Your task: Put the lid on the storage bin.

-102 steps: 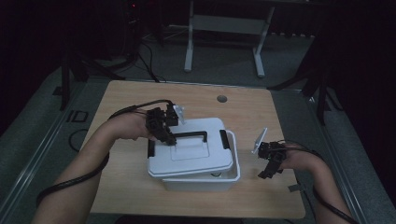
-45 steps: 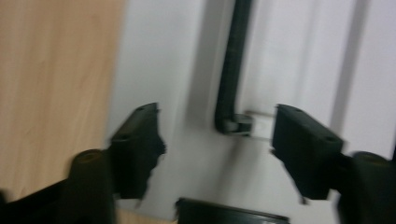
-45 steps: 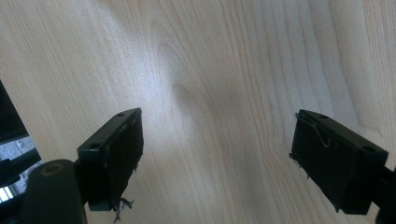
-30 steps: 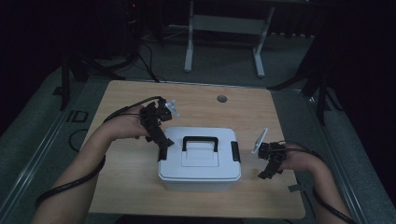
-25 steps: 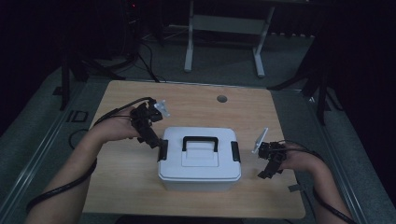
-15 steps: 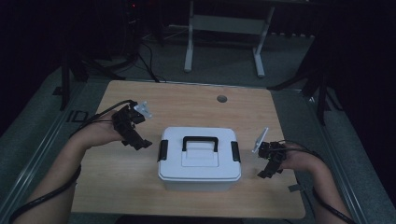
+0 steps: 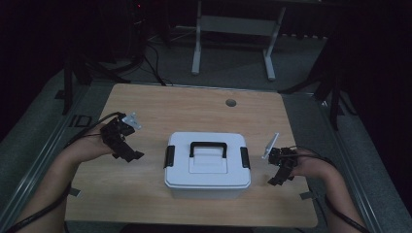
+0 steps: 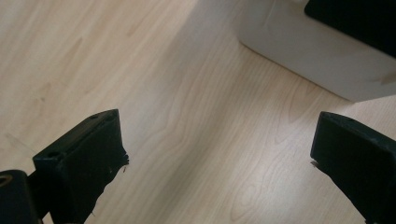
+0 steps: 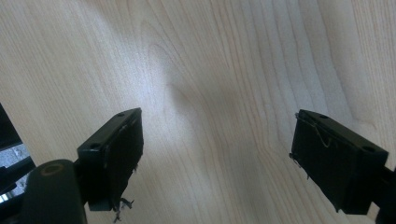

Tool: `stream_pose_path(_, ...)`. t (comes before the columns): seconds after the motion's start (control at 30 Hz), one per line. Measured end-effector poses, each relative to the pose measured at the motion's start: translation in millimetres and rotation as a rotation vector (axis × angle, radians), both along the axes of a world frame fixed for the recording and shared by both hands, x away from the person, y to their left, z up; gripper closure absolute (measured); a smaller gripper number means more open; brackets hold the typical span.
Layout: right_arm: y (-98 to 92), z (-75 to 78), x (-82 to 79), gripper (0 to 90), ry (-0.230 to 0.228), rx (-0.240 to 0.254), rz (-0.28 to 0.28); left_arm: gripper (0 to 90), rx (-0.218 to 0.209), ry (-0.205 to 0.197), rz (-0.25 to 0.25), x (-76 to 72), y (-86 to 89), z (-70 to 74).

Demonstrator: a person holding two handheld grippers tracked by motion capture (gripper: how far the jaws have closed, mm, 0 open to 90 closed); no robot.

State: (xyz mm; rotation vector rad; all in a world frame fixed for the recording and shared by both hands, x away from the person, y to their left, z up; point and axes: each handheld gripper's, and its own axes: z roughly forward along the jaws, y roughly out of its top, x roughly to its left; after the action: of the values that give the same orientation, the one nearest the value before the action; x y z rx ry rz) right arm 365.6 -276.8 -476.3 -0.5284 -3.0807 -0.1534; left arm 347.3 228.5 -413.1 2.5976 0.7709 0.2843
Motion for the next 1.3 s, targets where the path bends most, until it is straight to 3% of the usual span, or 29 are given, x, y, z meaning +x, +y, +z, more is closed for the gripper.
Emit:
stream_pose_path(0.4, -7.8, -3.2, -1.8, 16.4, -0.001, 0.004, -0.015, 2.2, -0.013, 0.050, 0.050, -8.2, 24.8, -41.0)
stream_pose_path(0.53, -8.3, -4.3, -2.0, 16.4, -0.002, 0.000, -0.015, 2.2, -0.014, 0.051, 0.062, -10.1, 28.6, -46.0)
stream_pose_path(0.73, -6.8, -5.7, -2.5, 16.5, -0.001, 0.003, -0.016, 2.2, -0.041, 0.038, 0.102, -17.4, 42.3, -68.7)
stream_pose_path(0.83, -6.2, -7.3, -2.5, 16.5, 0.001, 0.002, -0.016, 2.2, -0.043, 0.049, 0.106, -19.9, 45.0, -78.7)
stream_pose_path(1.03, -6.9, -9.9, -3.1, 16.5, 0.003, 0.003, -0.019, 2.2, -0.046, 0.052, 0.120, -24.0, 48.5, -88.7)
stream_pose_path(1.17, -8.9, -11.4, -4.1, 16.4, 0.004, 0.012, -0.027, 2.2, -0.076, 0.043, 0.134, -29.6, 50.9, -95.1)
stream_pose_path(1.3, -10.9, -13.2, -5.0, 16.7, 0.006, 0.016, -0.025, 2.2, -0.064, 0.054, 0.139, -34.2, 52.6, -104.1)
